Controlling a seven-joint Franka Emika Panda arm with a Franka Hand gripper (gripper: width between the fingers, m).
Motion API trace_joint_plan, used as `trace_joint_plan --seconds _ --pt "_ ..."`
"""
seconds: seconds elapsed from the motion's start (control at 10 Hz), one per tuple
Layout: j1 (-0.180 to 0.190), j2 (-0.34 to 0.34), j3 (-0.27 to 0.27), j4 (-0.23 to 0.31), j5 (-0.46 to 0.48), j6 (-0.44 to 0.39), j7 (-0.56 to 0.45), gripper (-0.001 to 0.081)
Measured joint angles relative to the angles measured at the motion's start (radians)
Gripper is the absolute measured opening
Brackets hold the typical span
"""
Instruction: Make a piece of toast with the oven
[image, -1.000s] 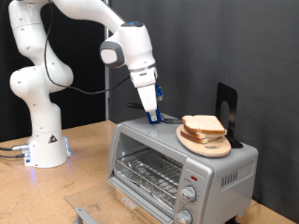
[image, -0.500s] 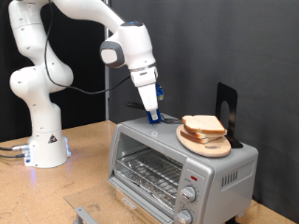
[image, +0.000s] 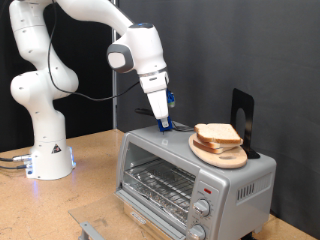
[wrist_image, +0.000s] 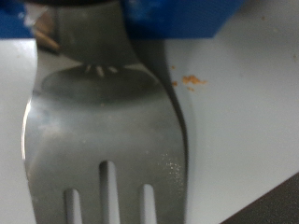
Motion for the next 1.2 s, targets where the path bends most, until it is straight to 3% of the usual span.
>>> trace_joint_plan --seconds 0.7,0.8,0.9,1.2 --pt "0.000 0.001 0.007 0.000 0.000 0.001 0.003 0.0486" --pt "0.000 0.001 0.007 0.000 0.000 0.001 0.003 0.0586" --pt "0.000 0.001 0.007 0.000 0.000 0.001 0.003 0.0751" --pt "0.000 0.001 0.007 0.000 0.000 0.001 0.003 0.0797"
